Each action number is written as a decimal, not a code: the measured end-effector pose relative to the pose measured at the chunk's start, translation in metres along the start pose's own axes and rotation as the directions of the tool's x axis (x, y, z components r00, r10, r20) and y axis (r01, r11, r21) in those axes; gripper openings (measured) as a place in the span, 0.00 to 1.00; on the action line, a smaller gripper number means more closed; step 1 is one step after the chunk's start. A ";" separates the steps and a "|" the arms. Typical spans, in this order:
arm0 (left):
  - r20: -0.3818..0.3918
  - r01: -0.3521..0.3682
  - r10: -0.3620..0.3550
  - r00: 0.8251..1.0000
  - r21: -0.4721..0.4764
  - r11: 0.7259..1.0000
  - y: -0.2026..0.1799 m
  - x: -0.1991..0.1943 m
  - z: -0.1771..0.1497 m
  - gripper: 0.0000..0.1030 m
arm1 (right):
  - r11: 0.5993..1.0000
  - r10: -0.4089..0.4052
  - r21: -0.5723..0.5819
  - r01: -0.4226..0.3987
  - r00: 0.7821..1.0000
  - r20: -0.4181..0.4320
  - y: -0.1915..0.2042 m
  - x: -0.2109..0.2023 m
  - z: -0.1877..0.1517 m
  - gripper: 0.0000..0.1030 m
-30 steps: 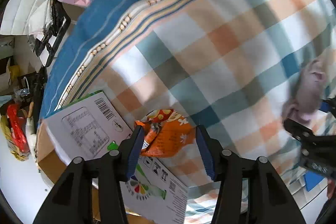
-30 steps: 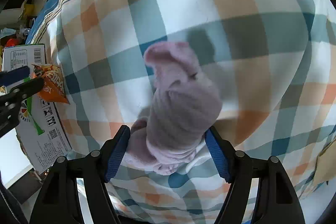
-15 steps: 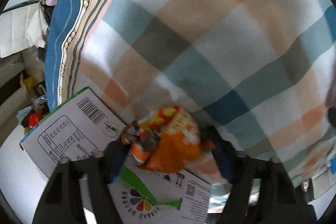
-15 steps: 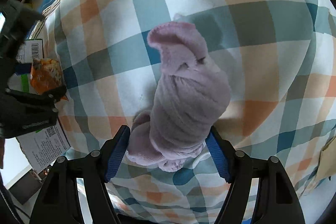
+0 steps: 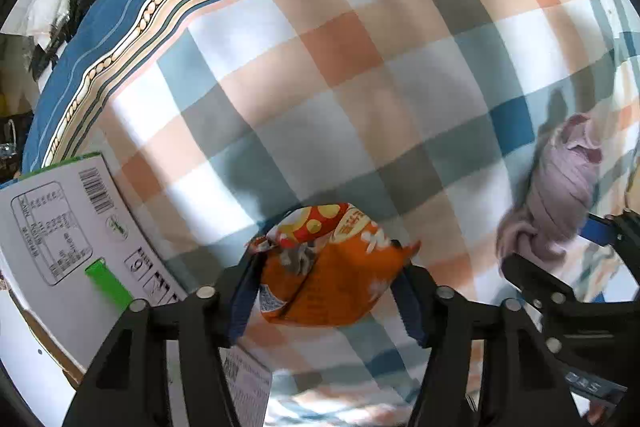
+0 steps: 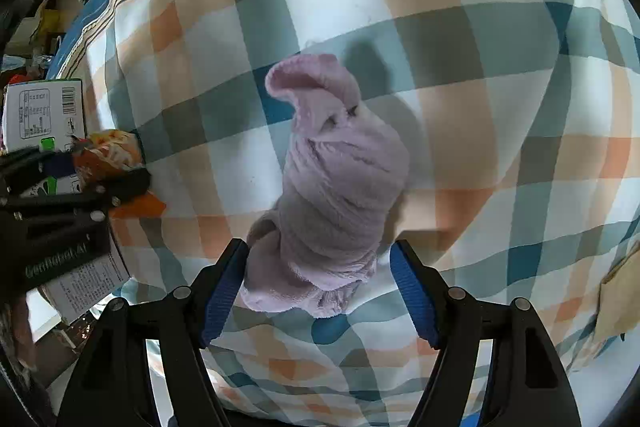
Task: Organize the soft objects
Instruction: 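Grasp the orange snack bag with the left tool while the right grasps the lilac cloth, then carry the orange bag and lilac cloth into the box and release both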
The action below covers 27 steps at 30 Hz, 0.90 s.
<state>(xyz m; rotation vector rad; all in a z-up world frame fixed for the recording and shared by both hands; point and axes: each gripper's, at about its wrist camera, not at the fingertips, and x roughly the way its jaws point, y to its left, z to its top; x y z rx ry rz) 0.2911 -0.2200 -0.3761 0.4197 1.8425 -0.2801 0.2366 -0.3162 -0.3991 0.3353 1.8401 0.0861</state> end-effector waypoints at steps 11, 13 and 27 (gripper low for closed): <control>0.032 -0.005 0.008 0.999 -0.065 0.998 0.007 0.021 -0.029 0.59 | 0.996 0.025 0.081 -0.025 1.000 0.003 -0.015 0.005 0.011 0.55; 0.047 -0.004 0.007 0.999 -0.062 0.998 0.021 0.021 -0.045 0.57 | 0.995 0.034 0.091 -0.035 0.999 0.008 -0.019 0.003 0.009 0.41; 0.350 0.116 -0.072 0.934 -0.108 0.987 0.009 -0.060 -0.149 0.57 | 0.999 -0.016 0.051 0.008 0.987 0.160 -0.012 -0.075 -0.025 0.27</control>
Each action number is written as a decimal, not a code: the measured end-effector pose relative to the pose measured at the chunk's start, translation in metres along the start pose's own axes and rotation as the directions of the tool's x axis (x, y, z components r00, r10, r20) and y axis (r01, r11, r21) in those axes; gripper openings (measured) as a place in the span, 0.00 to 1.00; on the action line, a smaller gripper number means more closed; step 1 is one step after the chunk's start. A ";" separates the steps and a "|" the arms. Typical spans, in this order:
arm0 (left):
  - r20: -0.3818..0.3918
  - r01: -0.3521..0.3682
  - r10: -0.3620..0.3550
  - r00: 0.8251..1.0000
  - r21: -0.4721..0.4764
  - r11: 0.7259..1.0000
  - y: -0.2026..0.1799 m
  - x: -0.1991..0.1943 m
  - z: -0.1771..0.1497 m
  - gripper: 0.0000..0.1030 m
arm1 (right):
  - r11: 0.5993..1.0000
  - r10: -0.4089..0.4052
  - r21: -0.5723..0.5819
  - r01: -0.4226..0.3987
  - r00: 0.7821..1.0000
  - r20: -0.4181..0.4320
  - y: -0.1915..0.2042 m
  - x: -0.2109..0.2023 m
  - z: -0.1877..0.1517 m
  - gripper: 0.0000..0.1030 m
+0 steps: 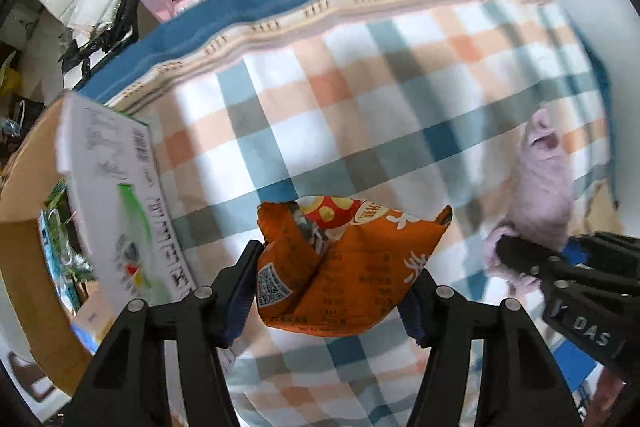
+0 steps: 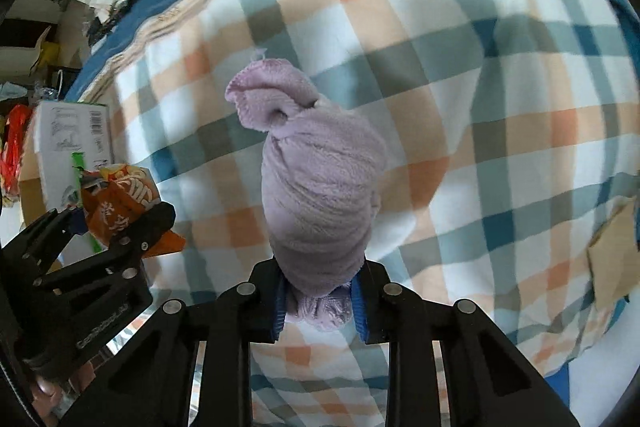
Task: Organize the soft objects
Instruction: 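Carry the orange bag and lilac cloth into the box and release both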
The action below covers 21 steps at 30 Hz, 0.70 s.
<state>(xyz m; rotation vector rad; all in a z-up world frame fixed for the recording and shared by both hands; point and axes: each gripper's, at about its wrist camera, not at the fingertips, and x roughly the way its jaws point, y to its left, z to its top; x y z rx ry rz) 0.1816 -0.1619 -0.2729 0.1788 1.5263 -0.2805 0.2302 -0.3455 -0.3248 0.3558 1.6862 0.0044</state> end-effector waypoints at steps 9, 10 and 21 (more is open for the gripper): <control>0.250 0.091 -0.064 0.966 -0.097 0.991 0.073 -0.126 -0.013 0.57 | 0.995 0.040 -0.098 -0.030 0.994 0.103 0.064 -0.065 -0.053 0.27; 0.271 0.101 -0.065 0.960 -0.121 0.987 0.093 -0.134 -0.016 0.57 | 0.992 0.057 -0.119 -0.044 0.992 0.113 0.079 -0.072 -0.059 0.27; 0.261 0.008 0.093 0.961 -0.359 0.933 0.281 -0.139 -0.071 0.57 | 0.926 0.192 -0.346 -0.149 0.977 0.092 0.291 -0.064 -0.099 0.27</control>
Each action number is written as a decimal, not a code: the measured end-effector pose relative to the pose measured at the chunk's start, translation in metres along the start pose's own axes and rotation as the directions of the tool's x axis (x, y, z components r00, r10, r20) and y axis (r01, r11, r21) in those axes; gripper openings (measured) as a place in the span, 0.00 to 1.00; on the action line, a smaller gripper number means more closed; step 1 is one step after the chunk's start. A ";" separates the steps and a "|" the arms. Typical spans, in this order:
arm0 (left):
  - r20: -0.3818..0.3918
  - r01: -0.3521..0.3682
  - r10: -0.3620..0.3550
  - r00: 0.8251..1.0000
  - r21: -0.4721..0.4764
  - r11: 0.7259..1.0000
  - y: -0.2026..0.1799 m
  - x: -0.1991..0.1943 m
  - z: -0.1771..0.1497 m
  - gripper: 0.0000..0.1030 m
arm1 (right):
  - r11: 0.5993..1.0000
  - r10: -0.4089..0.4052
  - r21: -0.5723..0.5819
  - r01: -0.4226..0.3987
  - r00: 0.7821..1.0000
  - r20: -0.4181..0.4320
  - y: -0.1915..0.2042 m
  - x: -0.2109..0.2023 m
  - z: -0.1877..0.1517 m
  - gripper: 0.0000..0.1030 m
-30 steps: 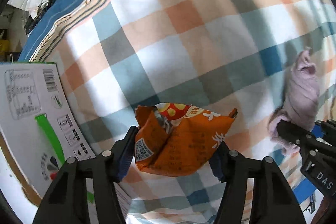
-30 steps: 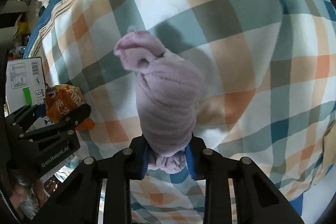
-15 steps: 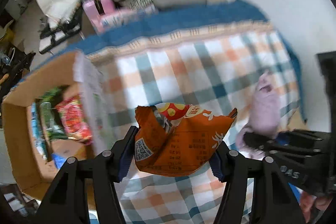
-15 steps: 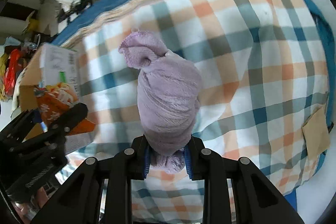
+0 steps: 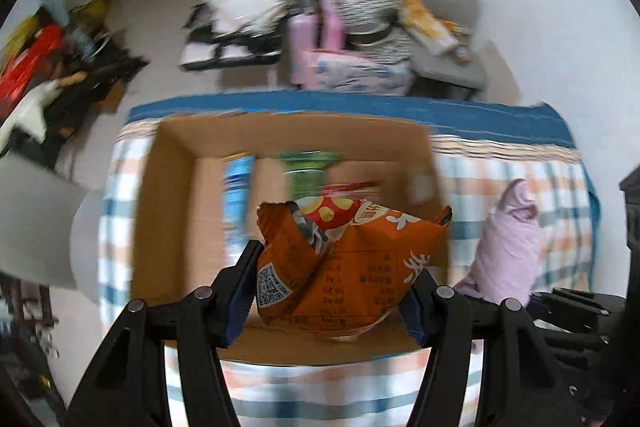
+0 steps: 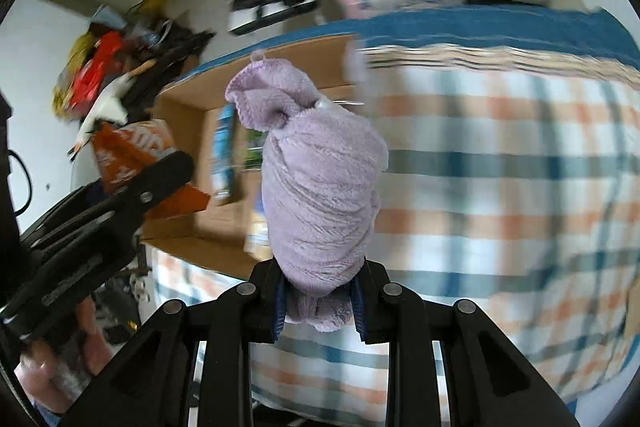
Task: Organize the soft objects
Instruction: 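Carry the orange bag and lilac cloth into the box and release both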
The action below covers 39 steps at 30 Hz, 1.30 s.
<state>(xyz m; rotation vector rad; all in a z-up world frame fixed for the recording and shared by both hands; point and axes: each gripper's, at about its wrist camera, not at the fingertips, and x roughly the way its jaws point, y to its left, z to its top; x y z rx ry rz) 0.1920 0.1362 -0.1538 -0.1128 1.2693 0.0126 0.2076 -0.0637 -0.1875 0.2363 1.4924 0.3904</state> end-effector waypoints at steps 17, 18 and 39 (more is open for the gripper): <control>-0.265 -0.029 0.003 0.964 -0.096 0.995 0.112 0.100 -0.018 0.60 | 0.999 -0.021 -0.039 0.016 0.989 -0.146 0.104 0.142 0.037 0.29; -0.274 -0.021 -0.008 0.962 -0.101 0.995 0.112 0.102 -0.019 0.60 | 0.999 -0.022 -0.041 0.016 0.988 -0.153 0.101 0.146 0.037 0.30; -0.261 -0.073 0.049 0.964 -0.085 0.994 0.101 0.095 -0.029 0.86 | 0.982 -0.175 -0.087 0.165 0.978 -0.118 0.100 0.140 0.030 0.74</control>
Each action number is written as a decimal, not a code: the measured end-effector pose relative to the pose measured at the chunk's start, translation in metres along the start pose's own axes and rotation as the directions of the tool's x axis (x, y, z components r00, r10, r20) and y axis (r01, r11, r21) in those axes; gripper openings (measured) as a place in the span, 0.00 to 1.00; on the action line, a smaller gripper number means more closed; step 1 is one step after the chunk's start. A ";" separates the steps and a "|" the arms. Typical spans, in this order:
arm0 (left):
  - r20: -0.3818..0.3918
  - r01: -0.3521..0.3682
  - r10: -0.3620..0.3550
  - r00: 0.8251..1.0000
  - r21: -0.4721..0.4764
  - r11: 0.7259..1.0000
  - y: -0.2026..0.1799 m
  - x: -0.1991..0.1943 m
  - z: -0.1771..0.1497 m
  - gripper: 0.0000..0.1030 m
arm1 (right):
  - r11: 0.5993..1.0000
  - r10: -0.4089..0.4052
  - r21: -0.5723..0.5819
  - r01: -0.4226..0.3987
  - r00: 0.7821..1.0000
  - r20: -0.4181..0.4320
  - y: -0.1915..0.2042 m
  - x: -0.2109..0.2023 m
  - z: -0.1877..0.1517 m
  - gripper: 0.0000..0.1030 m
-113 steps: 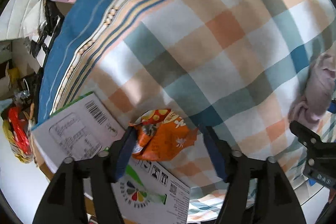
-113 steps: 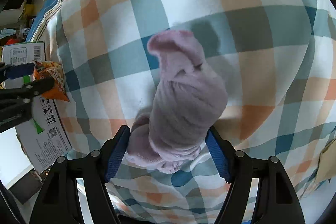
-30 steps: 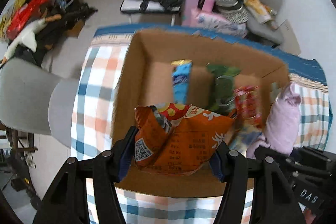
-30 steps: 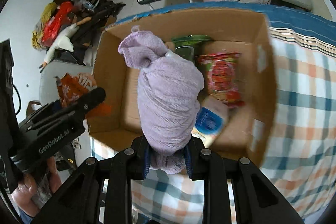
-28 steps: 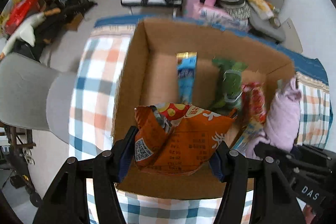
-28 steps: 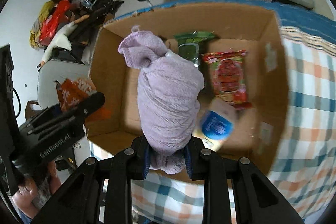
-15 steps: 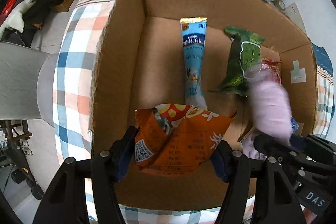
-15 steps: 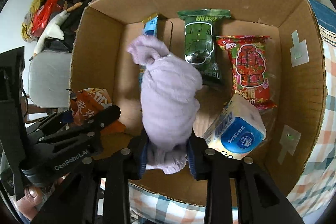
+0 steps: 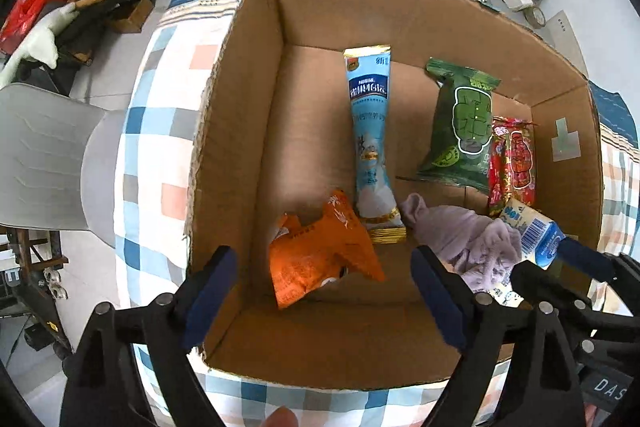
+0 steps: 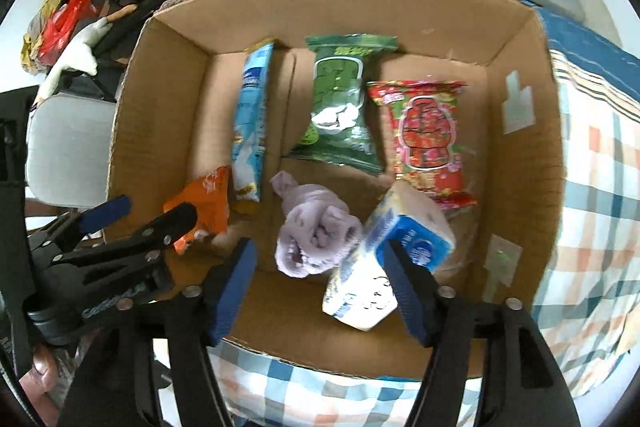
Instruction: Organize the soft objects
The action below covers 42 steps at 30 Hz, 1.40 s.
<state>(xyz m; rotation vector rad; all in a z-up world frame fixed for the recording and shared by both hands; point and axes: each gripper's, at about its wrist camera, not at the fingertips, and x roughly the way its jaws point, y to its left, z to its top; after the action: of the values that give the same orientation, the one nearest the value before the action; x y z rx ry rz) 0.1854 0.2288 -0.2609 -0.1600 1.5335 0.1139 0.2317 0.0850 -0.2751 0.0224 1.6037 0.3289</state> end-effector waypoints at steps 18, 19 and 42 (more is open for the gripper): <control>0.186 -0.055 0.054 0.981 0.000 0.998 -0.012 -0.054 -0.024 0.87 | 0.984 -0.171 0.063 0.165 0.980 0.100 -0.028 -0.025 -0.033 0.98; 0.195 -0.053 0.053 0.979 -0.002 0.999 -0.013 -0.058 -0.027 0.87 | 0.983 -0.175 0.067 0.169 0.978 0.112 -0.029 -0.030 -0.035 0.98; 0.458 -0.055 0.030 0.888 0.040 0.998 -0.035 -0.244 -0.145 0.87 | 0.985 -0.173 0.072 0.157 0.900 0.399 -0.017 -0.222 -0.182 0.98</control>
<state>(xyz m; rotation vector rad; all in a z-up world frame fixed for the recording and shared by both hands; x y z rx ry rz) 0.0406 0.1759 -0.0204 -0.0510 1.0653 0.1355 0.0712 -0.0144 -0.0582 -0.0162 1.1889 0.1480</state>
